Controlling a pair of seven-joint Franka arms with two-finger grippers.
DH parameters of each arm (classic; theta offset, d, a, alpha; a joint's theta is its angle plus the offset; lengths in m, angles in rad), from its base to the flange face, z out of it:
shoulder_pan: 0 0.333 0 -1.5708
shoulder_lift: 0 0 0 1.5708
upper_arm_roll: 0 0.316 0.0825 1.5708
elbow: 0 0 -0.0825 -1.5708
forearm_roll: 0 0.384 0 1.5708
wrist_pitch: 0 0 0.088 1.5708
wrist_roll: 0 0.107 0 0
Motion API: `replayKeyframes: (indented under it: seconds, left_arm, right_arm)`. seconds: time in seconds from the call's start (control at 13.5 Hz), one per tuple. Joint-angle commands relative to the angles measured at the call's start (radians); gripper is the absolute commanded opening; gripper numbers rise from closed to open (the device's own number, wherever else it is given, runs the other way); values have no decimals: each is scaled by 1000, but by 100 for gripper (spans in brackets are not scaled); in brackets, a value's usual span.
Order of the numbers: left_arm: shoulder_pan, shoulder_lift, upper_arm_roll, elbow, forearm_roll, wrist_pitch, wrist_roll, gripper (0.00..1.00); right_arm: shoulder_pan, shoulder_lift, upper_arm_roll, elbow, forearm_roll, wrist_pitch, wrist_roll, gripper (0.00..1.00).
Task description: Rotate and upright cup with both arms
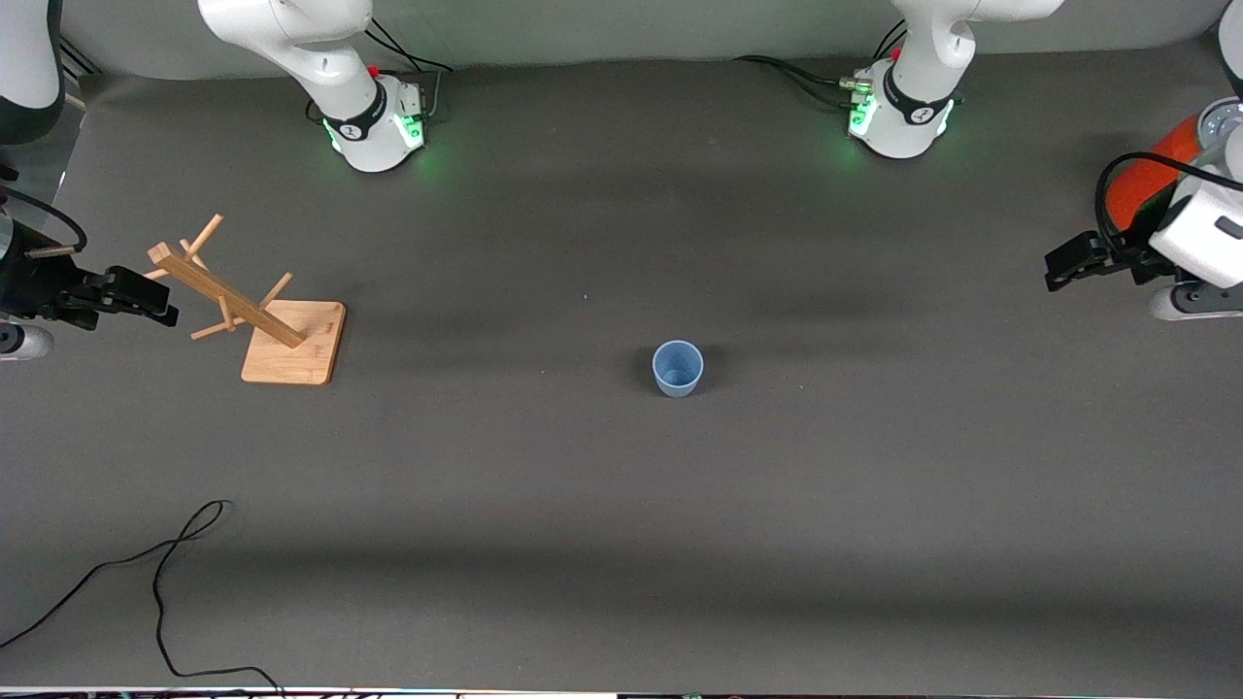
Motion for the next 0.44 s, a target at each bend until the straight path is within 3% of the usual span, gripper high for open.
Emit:
replayKeyframes:
  seconds: [0.0, 0.37]
  left_arm:
    - [-16, 8, 27, 43, 18, -28, 2, 100]
    - [-18, 24, 25, 53, 20, -25, 0, 100]
  right_arm:
    - [2, -16, -3, -5, 11, -4, -22, 100]
    - [2, -14, -3, -5, 11, -4, -24, 100]
